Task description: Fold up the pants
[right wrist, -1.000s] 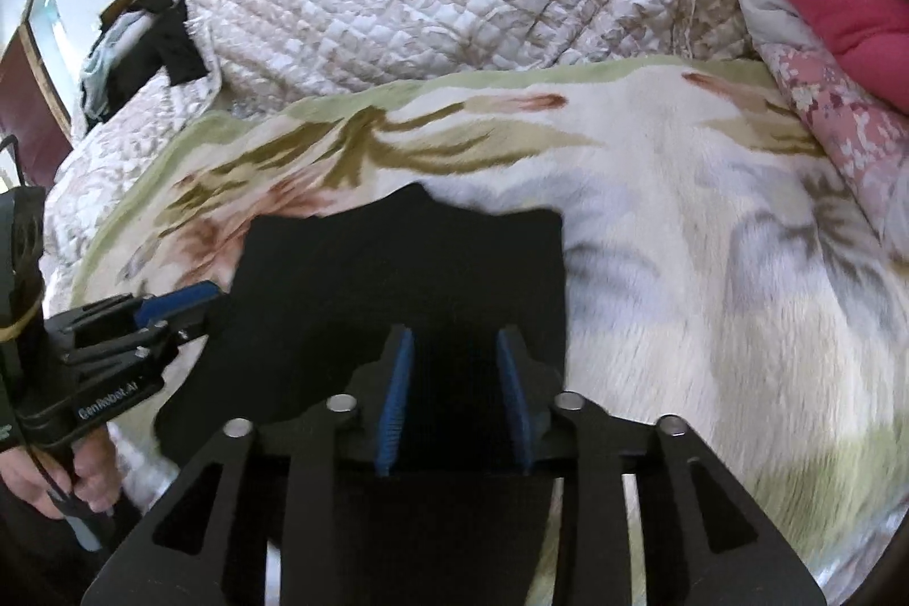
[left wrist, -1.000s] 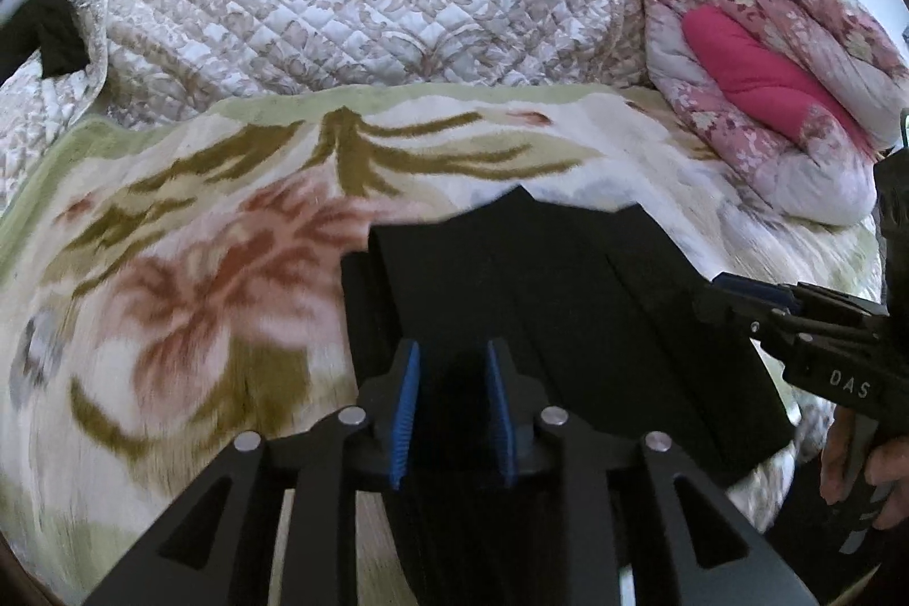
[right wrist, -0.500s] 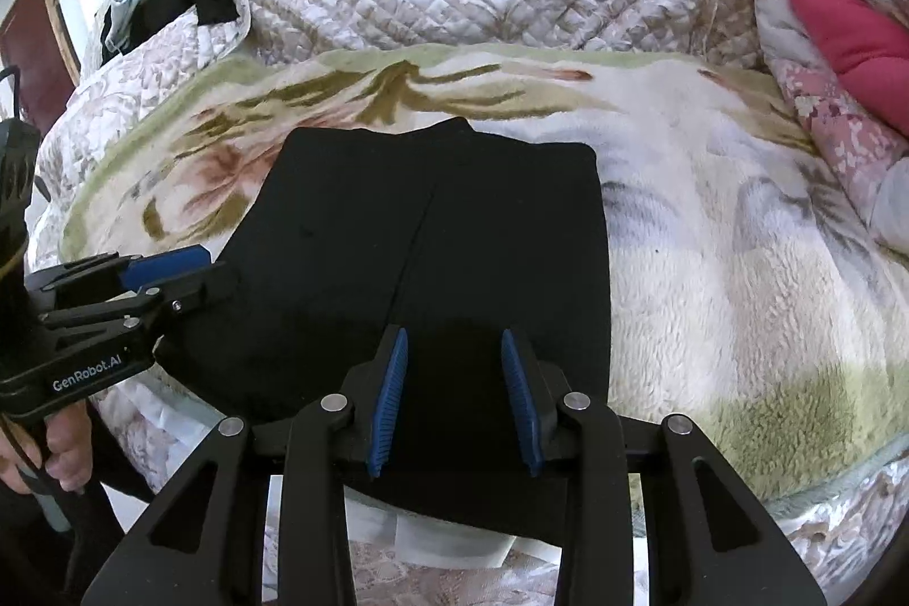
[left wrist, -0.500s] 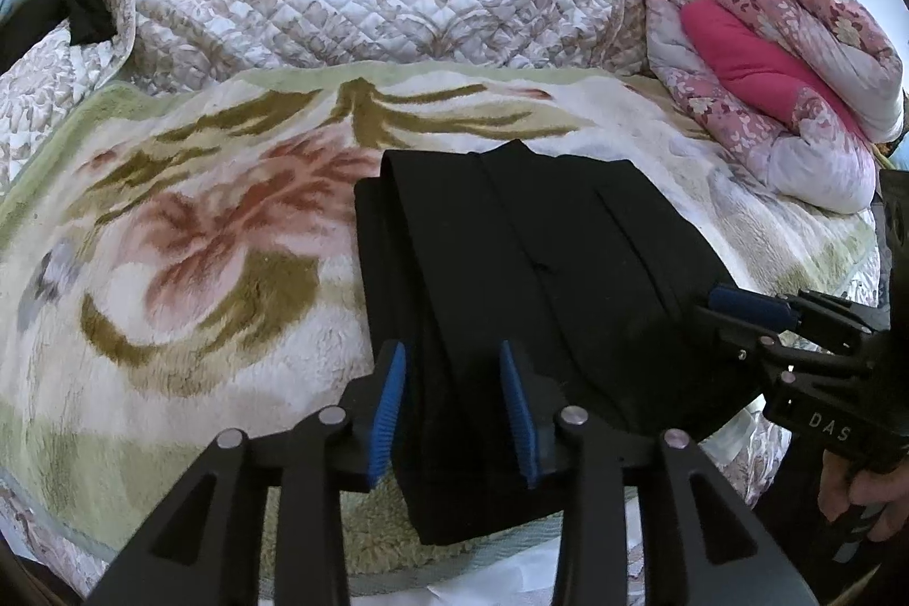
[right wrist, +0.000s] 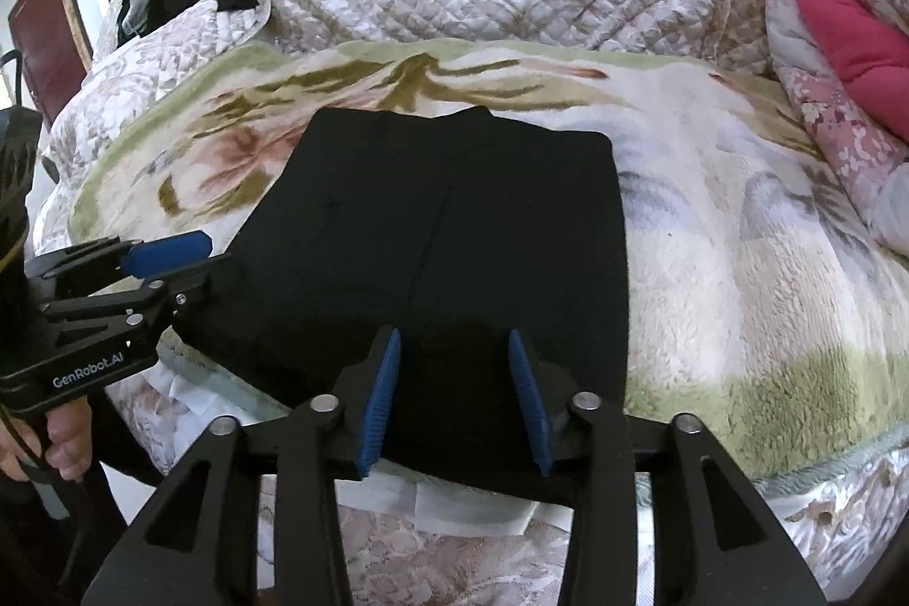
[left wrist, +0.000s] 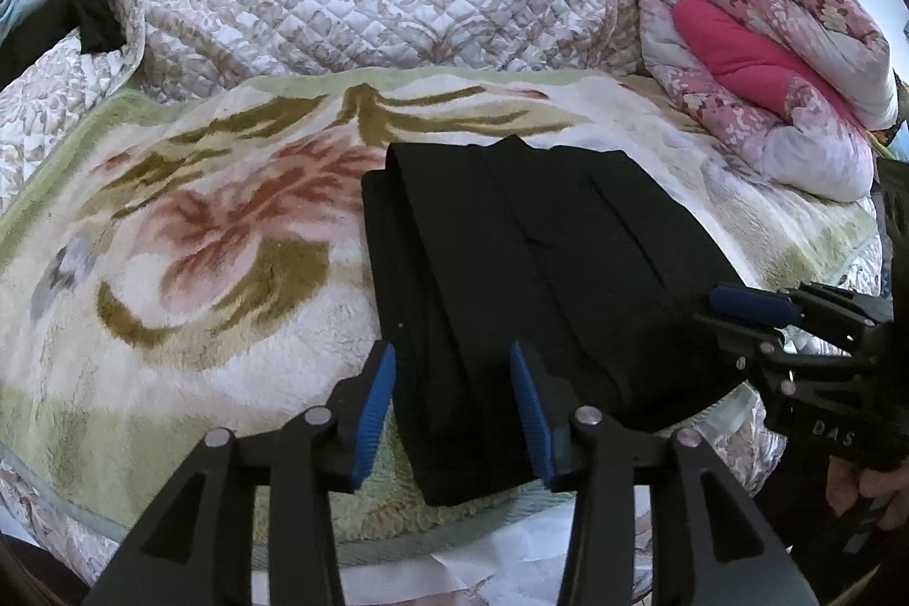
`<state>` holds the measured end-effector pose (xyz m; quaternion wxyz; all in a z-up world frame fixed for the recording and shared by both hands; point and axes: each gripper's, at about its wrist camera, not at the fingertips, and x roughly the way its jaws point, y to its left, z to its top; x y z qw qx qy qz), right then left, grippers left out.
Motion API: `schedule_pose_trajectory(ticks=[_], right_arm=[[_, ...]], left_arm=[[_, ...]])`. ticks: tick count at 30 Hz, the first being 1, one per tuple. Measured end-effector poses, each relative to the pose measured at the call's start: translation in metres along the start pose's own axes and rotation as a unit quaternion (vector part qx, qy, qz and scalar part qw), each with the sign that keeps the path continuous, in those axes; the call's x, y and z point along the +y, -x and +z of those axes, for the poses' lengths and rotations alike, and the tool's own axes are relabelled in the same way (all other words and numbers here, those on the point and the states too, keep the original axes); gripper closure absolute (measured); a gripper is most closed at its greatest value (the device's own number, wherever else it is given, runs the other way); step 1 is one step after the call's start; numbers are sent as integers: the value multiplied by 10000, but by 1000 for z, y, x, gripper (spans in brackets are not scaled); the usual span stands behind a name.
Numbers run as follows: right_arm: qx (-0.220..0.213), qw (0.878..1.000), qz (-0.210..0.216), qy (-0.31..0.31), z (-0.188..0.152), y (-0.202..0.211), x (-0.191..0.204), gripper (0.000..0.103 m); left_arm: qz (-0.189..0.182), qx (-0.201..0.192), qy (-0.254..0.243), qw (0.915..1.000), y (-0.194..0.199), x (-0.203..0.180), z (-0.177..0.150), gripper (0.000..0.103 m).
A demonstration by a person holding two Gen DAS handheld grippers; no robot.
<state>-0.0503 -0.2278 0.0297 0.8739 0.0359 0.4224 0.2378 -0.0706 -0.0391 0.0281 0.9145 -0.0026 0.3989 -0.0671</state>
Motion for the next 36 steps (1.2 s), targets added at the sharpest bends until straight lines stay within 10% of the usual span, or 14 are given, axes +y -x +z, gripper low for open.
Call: schedule_pose_trajectory(ticks=[36], right_arm=[[-111, 9975, 9, -696, 19, 7, -37, 54]], left_arm=[[-333, -30, 392, 9987, -1, 23, 16, 48]])
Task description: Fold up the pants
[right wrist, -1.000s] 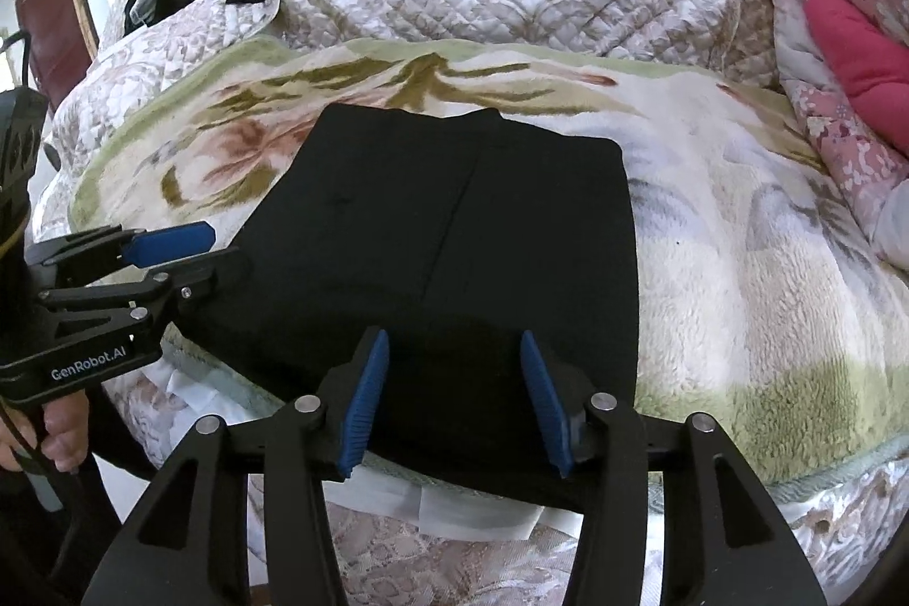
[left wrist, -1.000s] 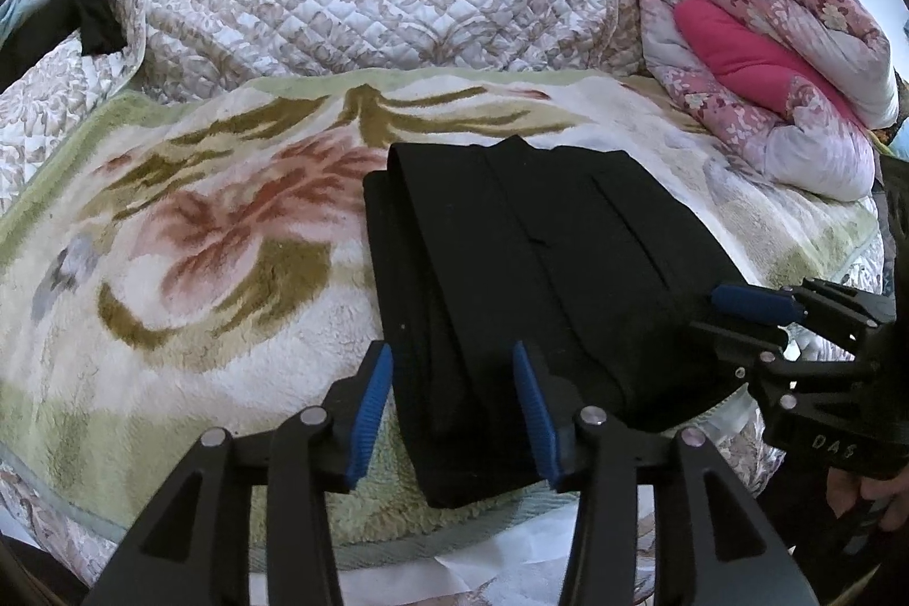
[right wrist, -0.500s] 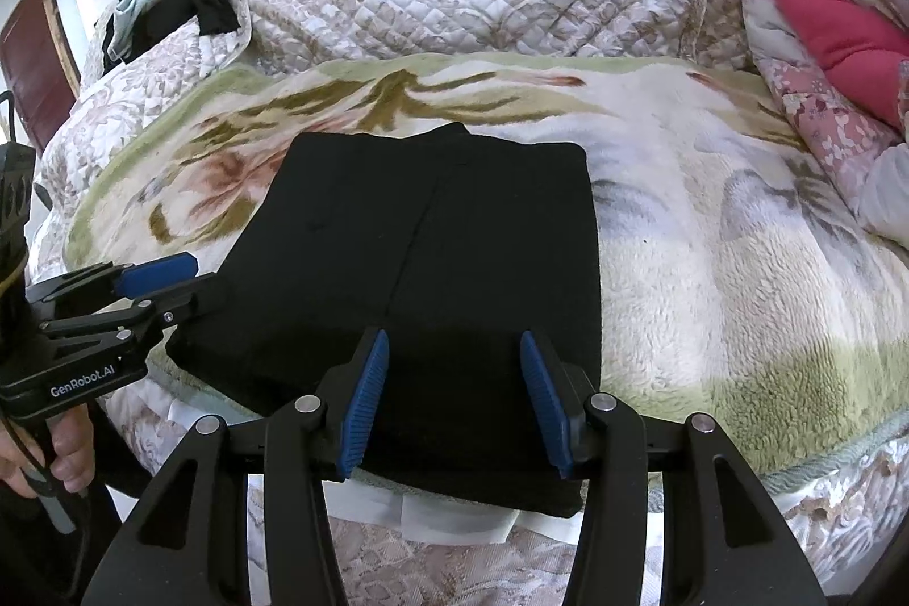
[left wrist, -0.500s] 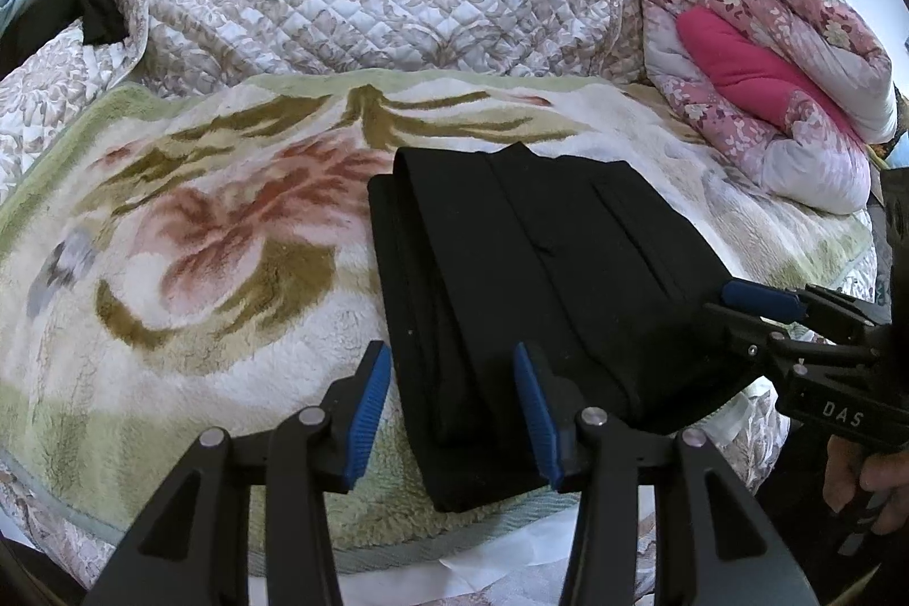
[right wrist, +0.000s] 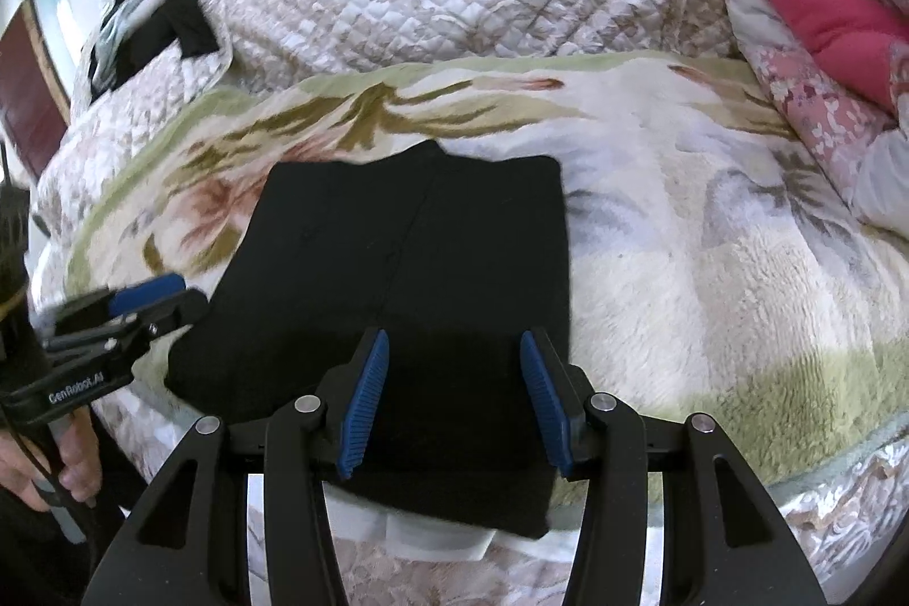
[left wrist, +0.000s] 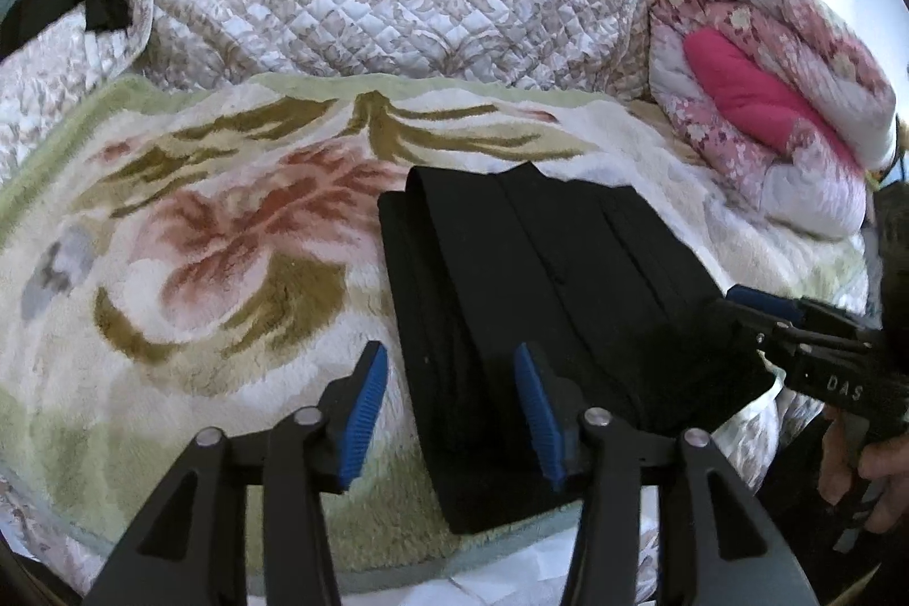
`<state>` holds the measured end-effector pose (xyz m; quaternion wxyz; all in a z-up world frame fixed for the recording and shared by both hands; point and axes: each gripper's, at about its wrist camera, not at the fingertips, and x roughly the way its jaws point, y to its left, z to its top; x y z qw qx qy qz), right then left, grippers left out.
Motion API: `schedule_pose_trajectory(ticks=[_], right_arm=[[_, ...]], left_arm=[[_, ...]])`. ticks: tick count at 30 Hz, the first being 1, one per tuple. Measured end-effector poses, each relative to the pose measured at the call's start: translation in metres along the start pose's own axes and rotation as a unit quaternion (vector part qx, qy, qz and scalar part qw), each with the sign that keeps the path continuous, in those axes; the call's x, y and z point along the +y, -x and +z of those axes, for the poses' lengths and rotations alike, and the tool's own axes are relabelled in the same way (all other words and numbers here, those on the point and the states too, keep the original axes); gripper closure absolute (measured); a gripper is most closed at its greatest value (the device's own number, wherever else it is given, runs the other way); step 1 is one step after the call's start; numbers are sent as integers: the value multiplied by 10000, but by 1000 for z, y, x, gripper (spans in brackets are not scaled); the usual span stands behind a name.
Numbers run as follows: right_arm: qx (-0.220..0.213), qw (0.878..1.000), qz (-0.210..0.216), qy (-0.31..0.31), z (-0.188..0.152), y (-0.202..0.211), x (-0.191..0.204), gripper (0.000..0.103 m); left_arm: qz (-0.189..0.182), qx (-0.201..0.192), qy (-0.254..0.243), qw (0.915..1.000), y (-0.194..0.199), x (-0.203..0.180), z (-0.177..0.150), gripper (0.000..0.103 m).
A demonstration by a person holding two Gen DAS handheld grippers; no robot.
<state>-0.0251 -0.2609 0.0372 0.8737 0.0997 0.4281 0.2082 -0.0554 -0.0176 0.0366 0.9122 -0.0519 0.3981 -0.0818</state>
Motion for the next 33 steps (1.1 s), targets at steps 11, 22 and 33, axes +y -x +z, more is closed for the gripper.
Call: schedule_pose_trajectory(ticks=[11, 22, 33], right_arm=[[446, 9874, 551, -1414, 12, -32, -53, 49], [580, 9784, 1234, -1556, 28, -49, -55, 77], [166, 9773, 1596, -1385, 57, -25, -36, 90]], left_arm=[[-759, 389, 829, 9929, -41, 25, 15, 39], [-964, 328, 902, 9907, -53, 22, 27, 63], [-1131, 252, 644, 9912, -33, 16, 59, 81]])
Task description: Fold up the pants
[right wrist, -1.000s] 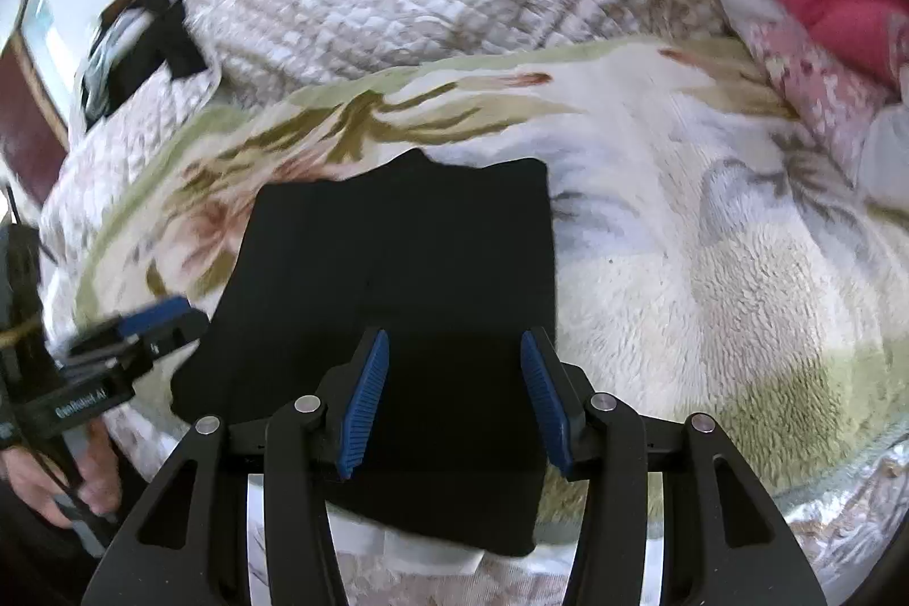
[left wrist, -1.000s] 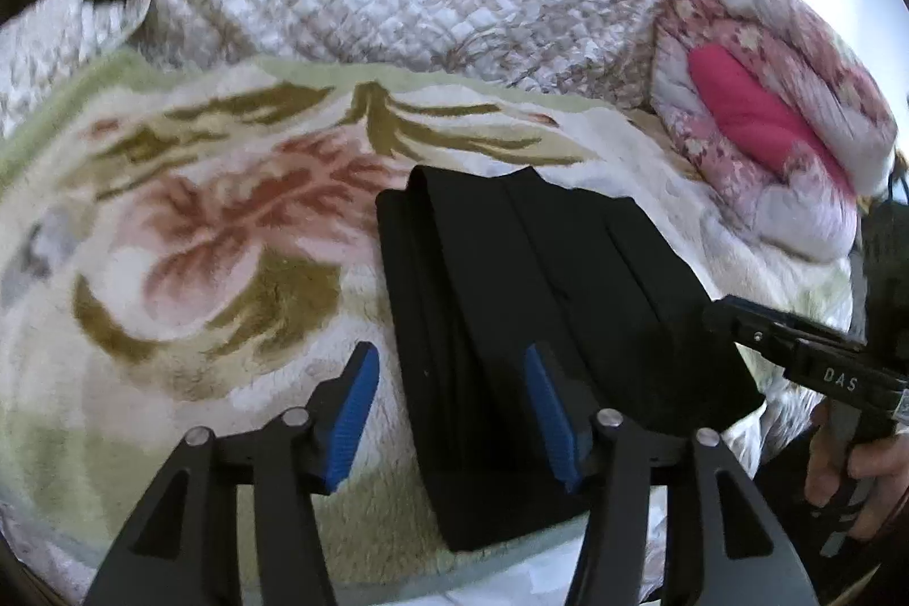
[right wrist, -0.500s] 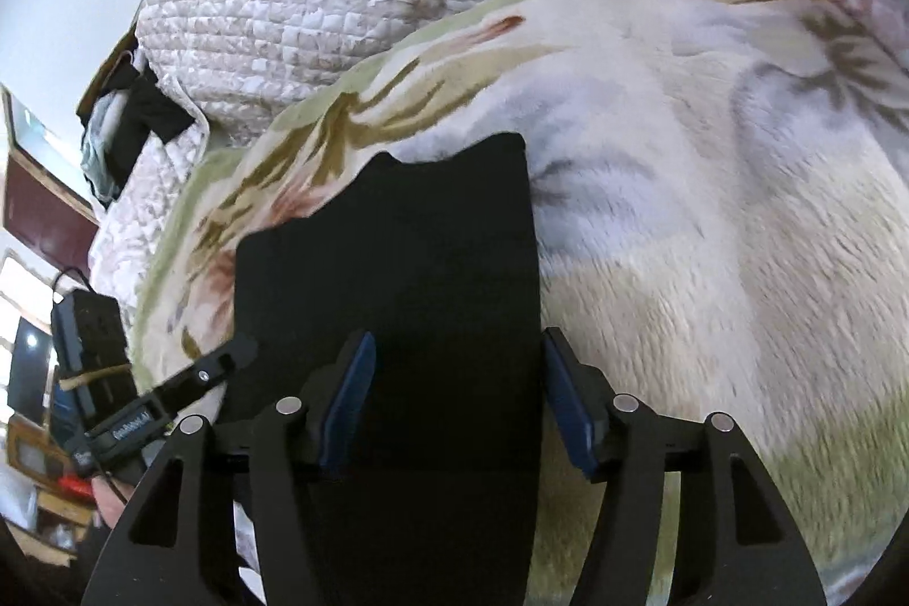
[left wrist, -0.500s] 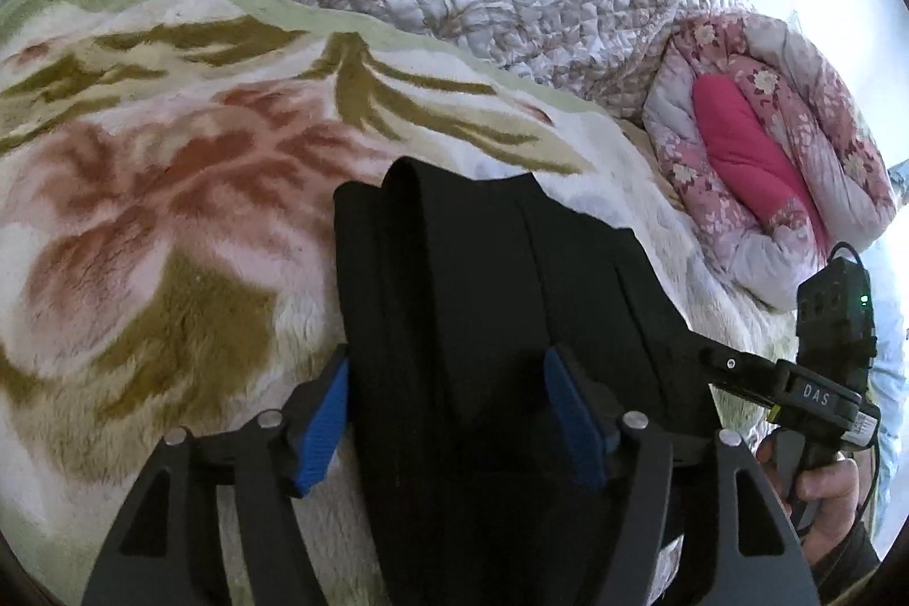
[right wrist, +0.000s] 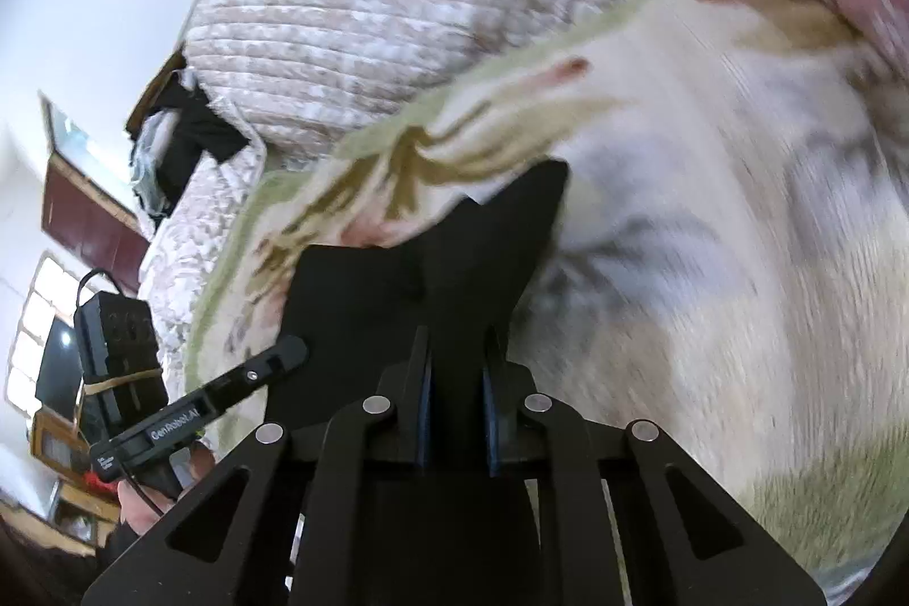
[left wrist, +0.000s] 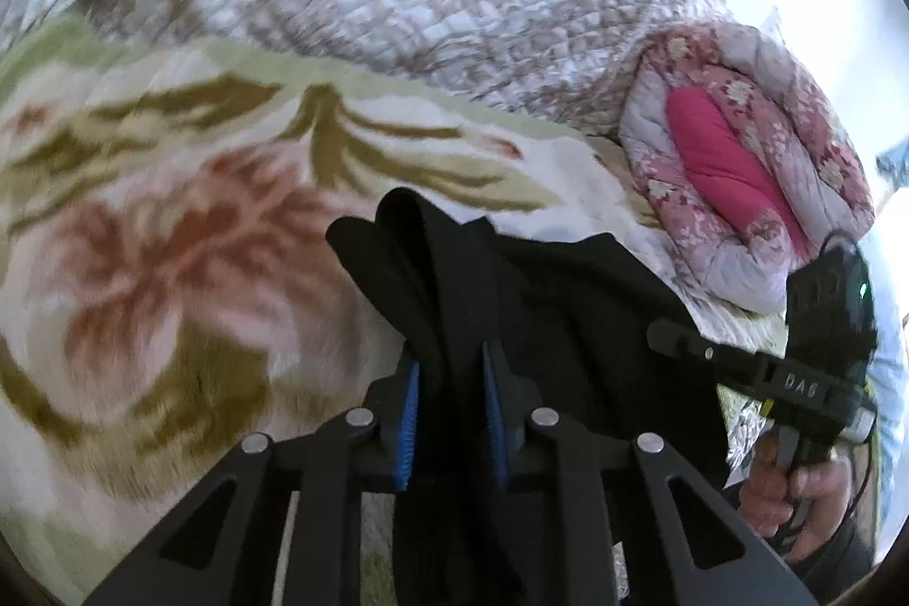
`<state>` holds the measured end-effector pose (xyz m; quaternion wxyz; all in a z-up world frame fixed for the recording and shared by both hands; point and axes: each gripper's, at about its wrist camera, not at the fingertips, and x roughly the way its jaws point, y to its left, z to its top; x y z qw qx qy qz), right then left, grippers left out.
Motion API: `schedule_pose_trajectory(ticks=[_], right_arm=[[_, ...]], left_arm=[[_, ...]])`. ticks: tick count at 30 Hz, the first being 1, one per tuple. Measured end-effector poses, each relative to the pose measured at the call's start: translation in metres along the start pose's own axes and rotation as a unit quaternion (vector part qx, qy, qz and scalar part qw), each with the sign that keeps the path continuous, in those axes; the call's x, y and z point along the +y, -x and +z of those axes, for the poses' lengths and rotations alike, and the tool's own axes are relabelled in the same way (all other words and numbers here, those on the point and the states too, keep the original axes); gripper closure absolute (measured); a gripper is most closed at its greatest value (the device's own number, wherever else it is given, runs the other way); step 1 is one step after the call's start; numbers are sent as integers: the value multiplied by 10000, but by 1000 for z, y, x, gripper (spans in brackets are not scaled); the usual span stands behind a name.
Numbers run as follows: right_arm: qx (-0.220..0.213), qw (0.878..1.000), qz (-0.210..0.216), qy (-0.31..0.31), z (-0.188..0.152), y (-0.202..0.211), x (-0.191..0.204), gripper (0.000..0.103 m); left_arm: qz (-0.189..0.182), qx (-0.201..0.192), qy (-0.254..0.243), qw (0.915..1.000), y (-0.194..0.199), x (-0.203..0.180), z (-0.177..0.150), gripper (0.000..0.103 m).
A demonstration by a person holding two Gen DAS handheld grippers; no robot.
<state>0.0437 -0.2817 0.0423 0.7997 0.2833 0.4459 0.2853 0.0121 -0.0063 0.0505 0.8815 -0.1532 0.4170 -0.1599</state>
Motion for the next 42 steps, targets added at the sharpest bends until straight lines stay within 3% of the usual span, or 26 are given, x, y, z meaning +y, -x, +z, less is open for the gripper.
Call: schedule_pose_trajectory(ticks=[11, 14, 16, 17, 19, 24, 29, 33, 35, 36, 38, 42], right_arm=[[-81, 9984, 118, 544, 78, -55, 44, 90], [85, 9986, -44, 521, 92, -88, 34, 87], [175, 9977, -425, 494, 93, -105, 24, 85], [155, 9963, -638, 547, 91, -108, 23, 85], [120, 9936, -842, 747, 89, -107, 24, 82], [-134, 9855, -1100, 1286, 70, -82, 41, 82], [-130, 9822, -1073, 1536, 40, -65, 58, 82], [-61, 9804, -1152, 1598, 14, -58, 66, 82], [-52, 9807, -1144, 1585, 3, -54, 68, 72], [-50, 9805, -1153, 1592, -3, -53, 70, 61], [-49, 9788, -1226, 1639, -19, -50, 74, 53], [138, 9715, -1461, 1863, -40, -59, 79, 52]], left_arm=[[444, -378, -217, 9981, -8, 45, 89, 80], [564, -321, -38, 9979, -28, 68, 96, 79], [863, -60, 69, 9962, -45, 82, 92, 77], [1082, 45, 113, 9941, -50, 87, 89, 74], [1181, 41, 126, 9929, -49, 92, 85, 70], [1592, -441, -207, 9860, -14, 75, 77, 71], [1426, -624, -510, 9865, 11, 46, 56, 71], [1437, -465, -754, 9856, 12, 26, 29, 71], [1443, -421, -724, 9860, 15, 21, 17, 71], [1451, -411, -695, 9861, 17, 18, 11, 71], [1523, -383, -687, 9852, 21, 14, -1, 70], [1632, -255, -586, 9845, 17, 12, -19, 65]])
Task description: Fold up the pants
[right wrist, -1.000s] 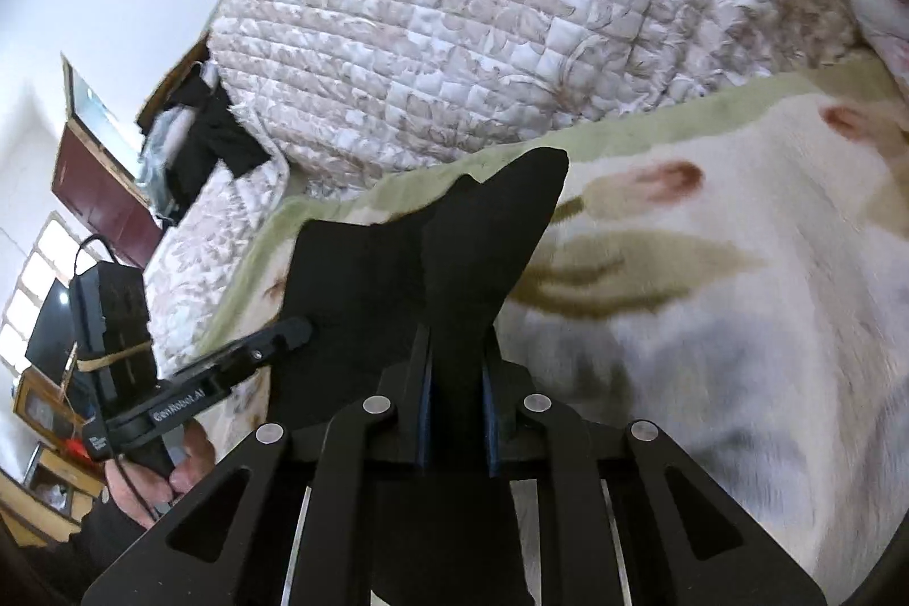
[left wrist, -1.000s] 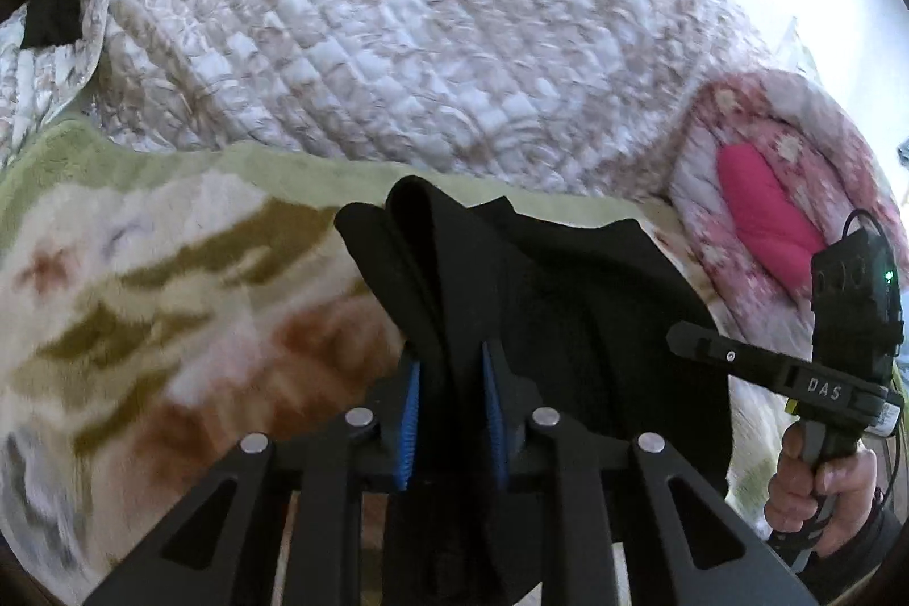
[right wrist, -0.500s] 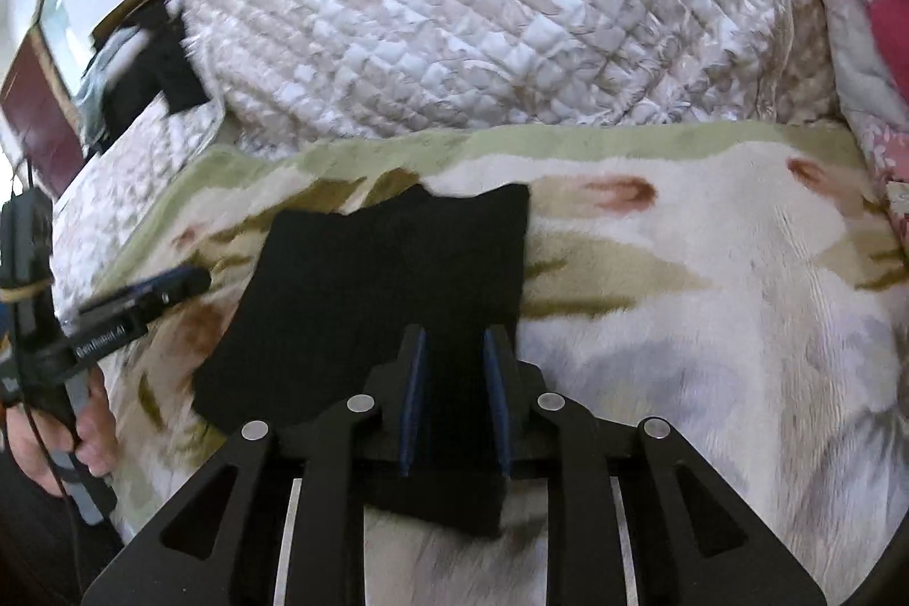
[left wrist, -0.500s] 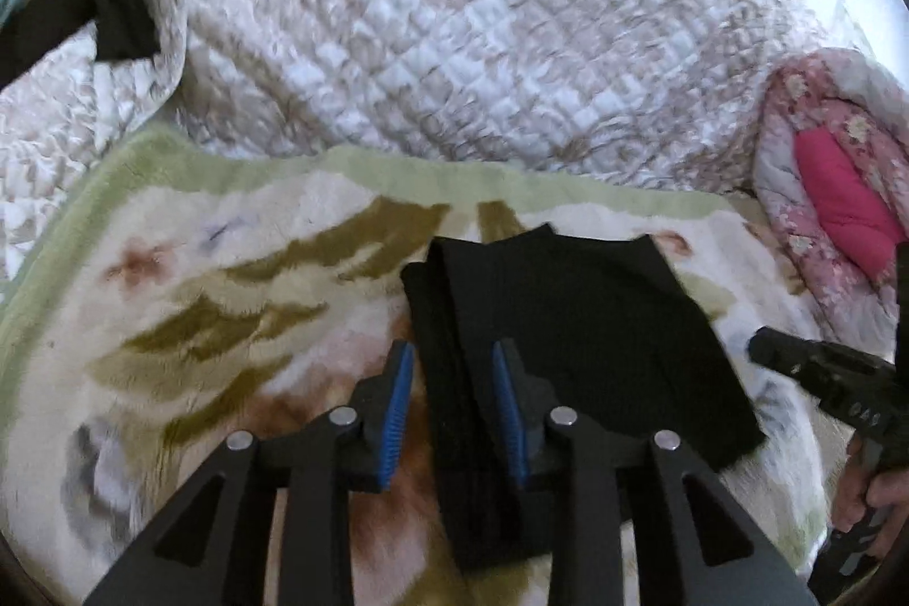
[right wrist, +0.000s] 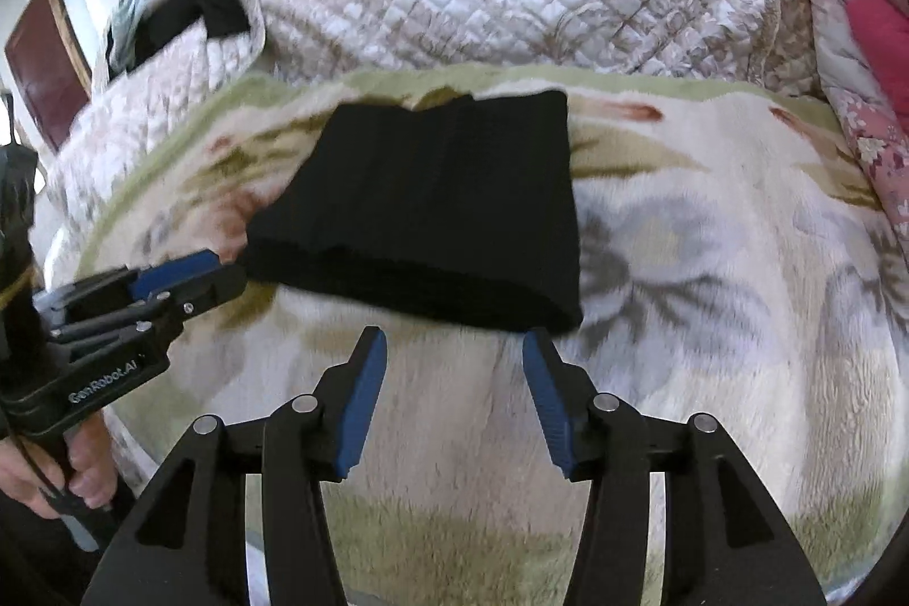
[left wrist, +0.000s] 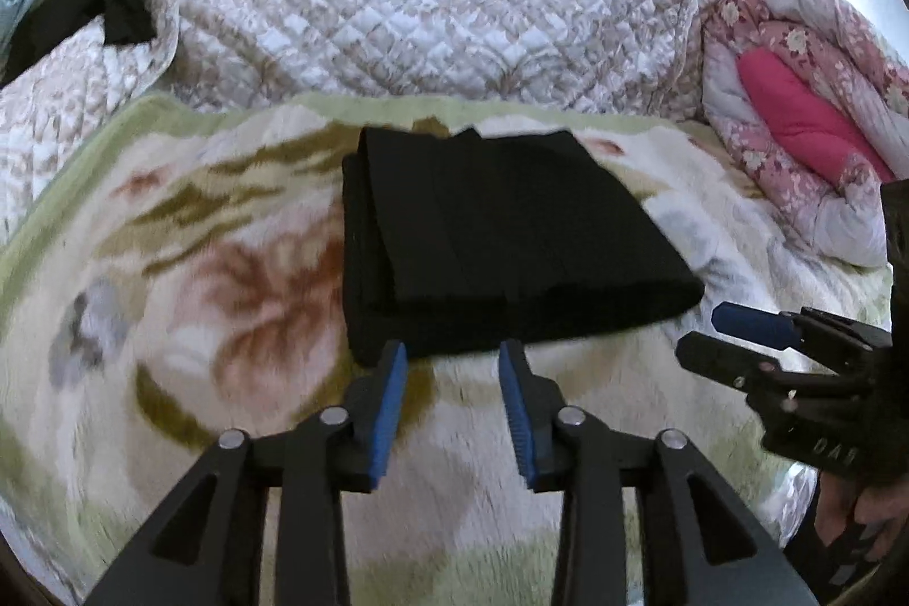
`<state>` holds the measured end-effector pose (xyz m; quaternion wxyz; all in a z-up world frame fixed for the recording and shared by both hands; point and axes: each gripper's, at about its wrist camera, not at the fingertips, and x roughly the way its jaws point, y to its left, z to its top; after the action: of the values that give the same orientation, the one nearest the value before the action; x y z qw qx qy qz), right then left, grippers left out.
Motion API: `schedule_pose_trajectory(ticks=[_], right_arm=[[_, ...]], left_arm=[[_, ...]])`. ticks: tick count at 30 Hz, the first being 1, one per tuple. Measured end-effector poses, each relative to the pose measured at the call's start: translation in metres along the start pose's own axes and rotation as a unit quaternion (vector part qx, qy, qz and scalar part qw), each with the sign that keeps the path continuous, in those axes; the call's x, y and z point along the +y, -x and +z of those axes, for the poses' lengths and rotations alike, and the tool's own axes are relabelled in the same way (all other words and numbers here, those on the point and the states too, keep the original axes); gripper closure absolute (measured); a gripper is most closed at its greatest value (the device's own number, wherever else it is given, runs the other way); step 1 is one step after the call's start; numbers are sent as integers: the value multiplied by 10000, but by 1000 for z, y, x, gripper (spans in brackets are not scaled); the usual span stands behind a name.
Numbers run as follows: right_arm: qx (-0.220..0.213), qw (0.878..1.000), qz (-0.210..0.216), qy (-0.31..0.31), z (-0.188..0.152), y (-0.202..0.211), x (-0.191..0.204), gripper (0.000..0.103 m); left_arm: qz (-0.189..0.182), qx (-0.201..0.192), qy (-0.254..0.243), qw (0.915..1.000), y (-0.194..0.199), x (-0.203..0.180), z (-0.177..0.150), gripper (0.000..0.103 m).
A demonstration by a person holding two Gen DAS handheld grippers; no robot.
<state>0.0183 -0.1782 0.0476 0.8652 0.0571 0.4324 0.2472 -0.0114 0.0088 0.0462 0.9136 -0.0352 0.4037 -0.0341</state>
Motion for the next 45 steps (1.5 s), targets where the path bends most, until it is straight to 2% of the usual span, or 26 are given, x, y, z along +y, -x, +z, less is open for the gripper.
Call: schedule_pose_trajectory(ticks=[4, 10, 16, 25, 45], right_arm=[[104, 9997, -124, 168, -3, -9, 5, 52], [362, 9989, -239, 185, -10, -22, 4, 52], [435, 9983, -305, 243, -12, -26, 5, 50], [446, 9980, -345, 274, -12, -26, 6, 49], [446, 9978, -373, 307, -13, -27, 5, 46]], left_arm=[[132, 222, -84, 9996, -11, -3, -8, 65], [190, 494, 39, 9986, -22, 3, -13, 65], [205, 534, -47, 9984, -24, 0, -15, 57], [269, 549, -157, 9980, -24, -3, -16, 52], [303, 579, -225, 9976, -25, -5, -17, 49]])
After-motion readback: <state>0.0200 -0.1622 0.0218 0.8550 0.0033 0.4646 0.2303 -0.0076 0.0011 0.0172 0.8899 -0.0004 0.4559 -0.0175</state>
